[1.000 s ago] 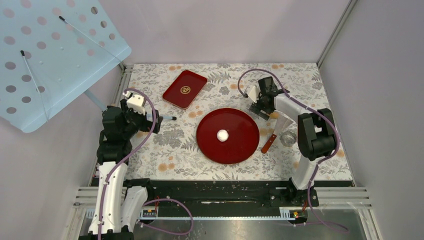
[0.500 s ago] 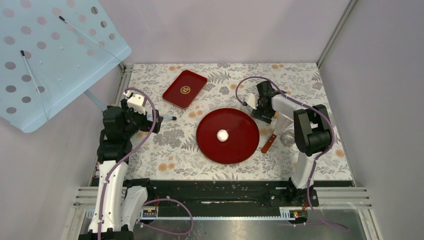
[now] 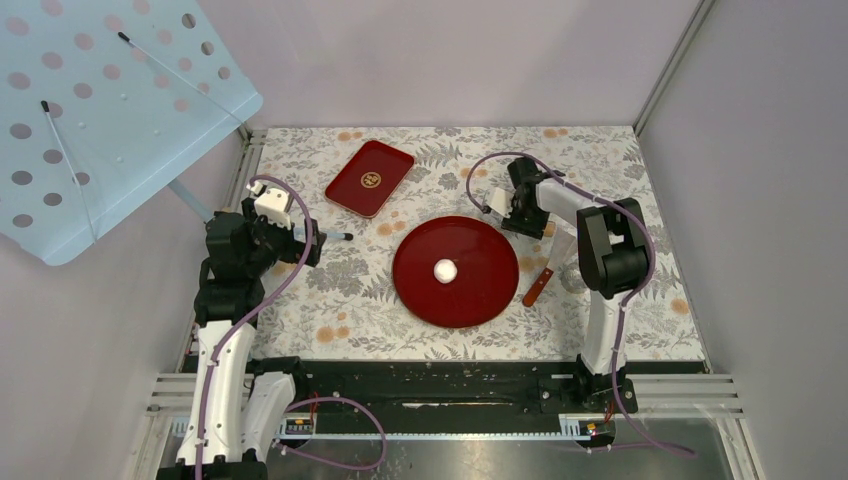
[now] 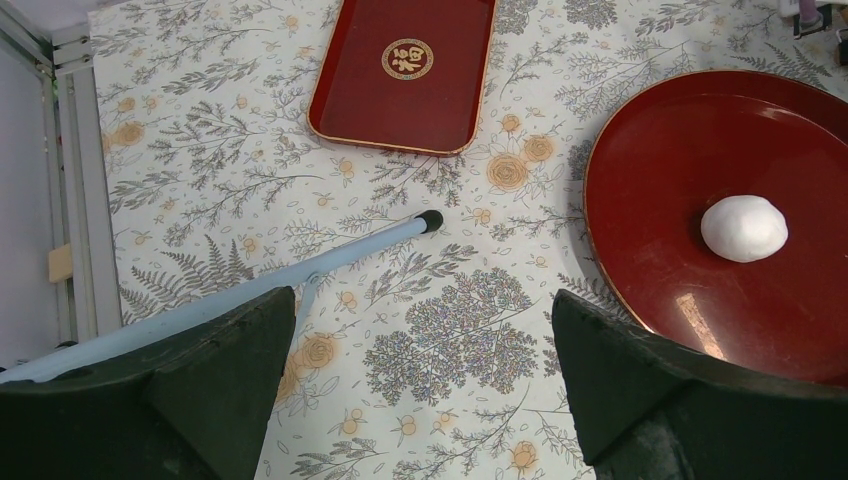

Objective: Roll out the dumpling wrappers from the dough

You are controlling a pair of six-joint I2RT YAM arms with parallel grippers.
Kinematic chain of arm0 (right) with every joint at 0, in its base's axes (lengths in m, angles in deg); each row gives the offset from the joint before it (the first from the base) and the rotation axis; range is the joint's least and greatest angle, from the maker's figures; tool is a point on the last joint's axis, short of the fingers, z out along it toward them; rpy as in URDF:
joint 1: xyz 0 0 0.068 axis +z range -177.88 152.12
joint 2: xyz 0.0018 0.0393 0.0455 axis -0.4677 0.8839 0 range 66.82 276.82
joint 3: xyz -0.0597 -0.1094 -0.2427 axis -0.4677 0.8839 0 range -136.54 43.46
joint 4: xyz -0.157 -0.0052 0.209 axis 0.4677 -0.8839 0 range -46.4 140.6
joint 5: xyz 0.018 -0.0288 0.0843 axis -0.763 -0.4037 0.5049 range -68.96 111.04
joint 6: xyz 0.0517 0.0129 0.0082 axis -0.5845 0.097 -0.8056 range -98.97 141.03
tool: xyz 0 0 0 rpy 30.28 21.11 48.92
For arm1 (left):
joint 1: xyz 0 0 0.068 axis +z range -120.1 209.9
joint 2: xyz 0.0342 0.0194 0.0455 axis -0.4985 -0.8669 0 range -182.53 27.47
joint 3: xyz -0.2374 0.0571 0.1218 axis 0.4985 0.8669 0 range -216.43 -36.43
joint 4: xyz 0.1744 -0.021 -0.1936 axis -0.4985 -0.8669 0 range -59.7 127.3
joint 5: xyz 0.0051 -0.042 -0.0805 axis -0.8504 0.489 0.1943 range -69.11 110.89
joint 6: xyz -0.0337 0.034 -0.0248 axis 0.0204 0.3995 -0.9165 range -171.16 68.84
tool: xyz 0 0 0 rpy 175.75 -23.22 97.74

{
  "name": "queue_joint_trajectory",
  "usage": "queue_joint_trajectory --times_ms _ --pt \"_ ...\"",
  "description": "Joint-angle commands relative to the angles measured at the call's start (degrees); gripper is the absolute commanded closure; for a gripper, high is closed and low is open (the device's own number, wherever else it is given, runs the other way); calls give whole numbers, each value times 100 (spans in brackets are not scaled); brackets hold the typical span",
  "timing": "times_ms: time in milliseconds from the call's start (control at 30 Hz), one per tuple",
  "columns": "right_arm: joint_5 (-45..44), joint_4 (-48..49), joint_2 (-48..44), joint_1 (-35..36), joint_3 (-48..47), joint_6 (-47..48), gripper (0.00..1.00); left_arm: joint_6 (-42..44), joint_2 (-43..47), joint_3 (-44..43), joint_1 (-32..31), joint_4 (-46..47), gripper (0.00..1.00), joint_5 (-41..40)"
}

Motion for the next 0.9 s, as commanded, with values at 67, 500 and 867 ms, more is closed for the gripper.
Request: queue_joint_trajectory --times_ms 67,500,867 --pt "-67 -484 380 3 -147 184 44 13 -16 -23 32 275 1 70" --pt "-83 -507 117 -6 -295 -160 100 -65 -28 -107 32 275 1 153" --pt "261 86 -2175 -6 -169 -1386 100 59 -217 -767 -482 376 1 -75"
